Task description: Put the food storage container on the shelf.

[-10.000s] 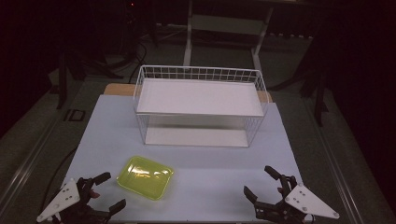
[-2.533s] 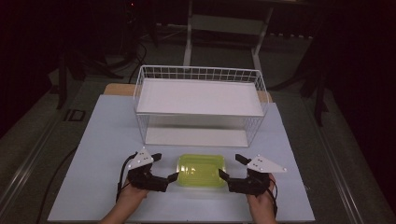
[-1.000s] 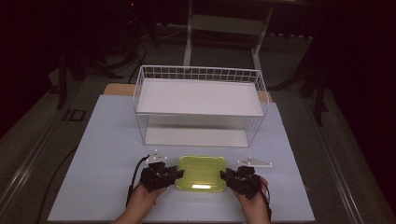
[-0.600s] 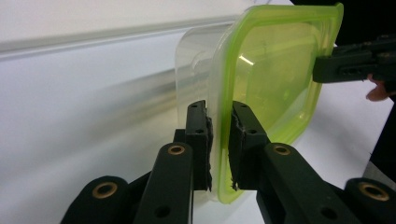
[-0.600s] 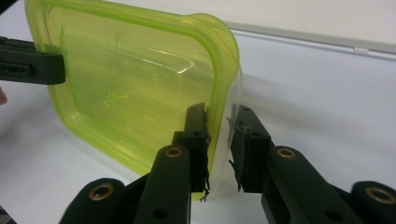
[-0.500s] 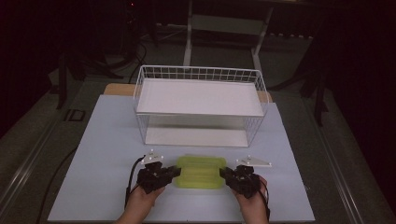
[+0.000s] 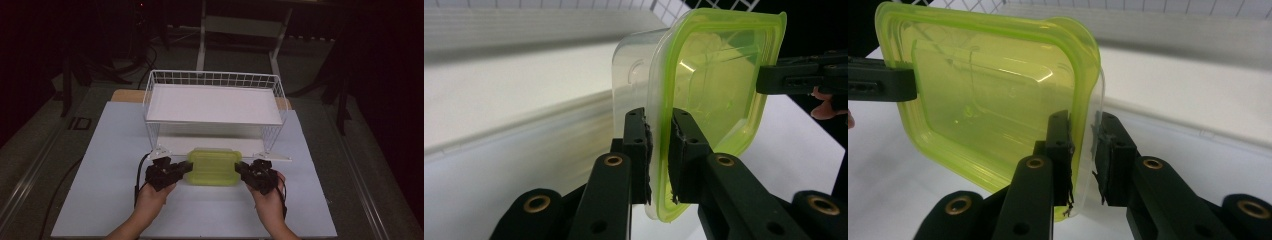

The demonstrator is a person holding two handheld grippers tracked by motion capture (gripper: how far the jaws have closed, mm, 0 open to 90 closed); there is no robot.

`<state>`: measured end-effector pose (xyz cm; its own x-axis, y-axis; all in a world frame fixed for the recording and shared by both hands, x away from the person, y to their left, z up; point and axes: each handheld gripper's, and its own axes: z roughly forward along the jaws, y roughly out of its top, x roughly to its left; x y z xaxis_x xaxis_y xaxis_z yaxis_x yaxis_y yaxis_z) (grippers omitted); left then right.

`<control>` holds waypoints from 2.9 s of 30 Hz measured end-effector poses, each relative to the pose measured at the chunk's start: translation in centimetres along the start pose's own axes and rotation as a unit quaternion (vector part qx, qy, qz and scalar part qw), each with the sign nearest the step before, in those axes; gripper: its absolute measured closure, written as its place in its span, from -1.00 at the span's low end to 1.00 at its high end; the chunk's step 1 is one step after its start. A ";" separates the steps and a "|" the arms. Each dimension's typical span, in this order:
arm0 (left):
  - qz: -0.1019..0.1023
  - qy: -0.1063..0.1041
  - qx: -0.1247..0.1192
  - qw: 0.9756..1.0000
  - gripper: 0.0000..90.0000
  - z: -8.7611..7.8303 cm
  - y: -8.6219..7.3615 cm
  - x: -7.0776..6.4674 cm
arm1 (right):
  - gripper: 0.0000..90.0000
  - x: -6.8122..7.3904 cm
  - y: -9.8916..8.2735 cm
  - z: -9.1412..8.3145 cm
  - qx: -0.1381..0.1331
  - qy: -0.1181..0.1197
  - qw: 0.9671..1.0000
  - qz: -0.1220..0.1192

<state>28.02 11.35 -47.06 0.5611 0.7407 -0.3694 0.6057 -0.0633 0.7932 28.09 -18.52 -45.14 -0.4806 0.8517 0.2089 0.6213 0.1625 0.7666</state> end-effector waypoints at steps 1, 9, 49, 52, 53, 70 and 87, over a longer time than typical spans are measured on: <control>-0.002 -0.001 -0.002 1.000 0.79 0.1 0.1 0.1 | 0.74 -0.1 0.4 0.1 -0.002 -0.001 1.000 -0.001; -0.004 0.006 -0.019 1.000 0.79 1.4 1.4 1.4 | 0.74 -0.7 2.3 1.4 -0.014 -0.014 1.000 -0.002; -0.035 0.036 -0.036 0.998 0.68 6.2 2.0 6.1 | 0.69 -3.2 3.5 8.1 -0.021 -0.043 0.999 0.023; -0.018 0.045 -0.044 0.998 0.63 6.5 2.0 6.1 | 0.66 -3.2 3.6 8.3 -0.024 -0.054 0.998 0.023; -0.008 0.049 -0.043 0.998 0.60 6.7 2.0 6.1 | 0.65 -3.2 3.6 8.4 -0.023 -0.057 0.998 0.022; 0.006 0.064 -0.072 0.995 0.11 7.4 2.1 5.6 | 0.11 -2.9 3.6 9.2 -0.042 -0.096 0.994 -0.004; 0.032 0.033 -0.067 0.997 0.05 2.2 0.4 3.6 | 0.22 -0.5 1.7 5.4 -0.033 -0.057 0.998 -0.019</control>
<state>31.54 12.53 -49.16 0.5552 0.7806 -0.2871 0.4874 -0.0256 0.8728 32.74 -15.96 -47.24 -0.4282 0.8968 0.1112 0.5593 0.1663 0.8121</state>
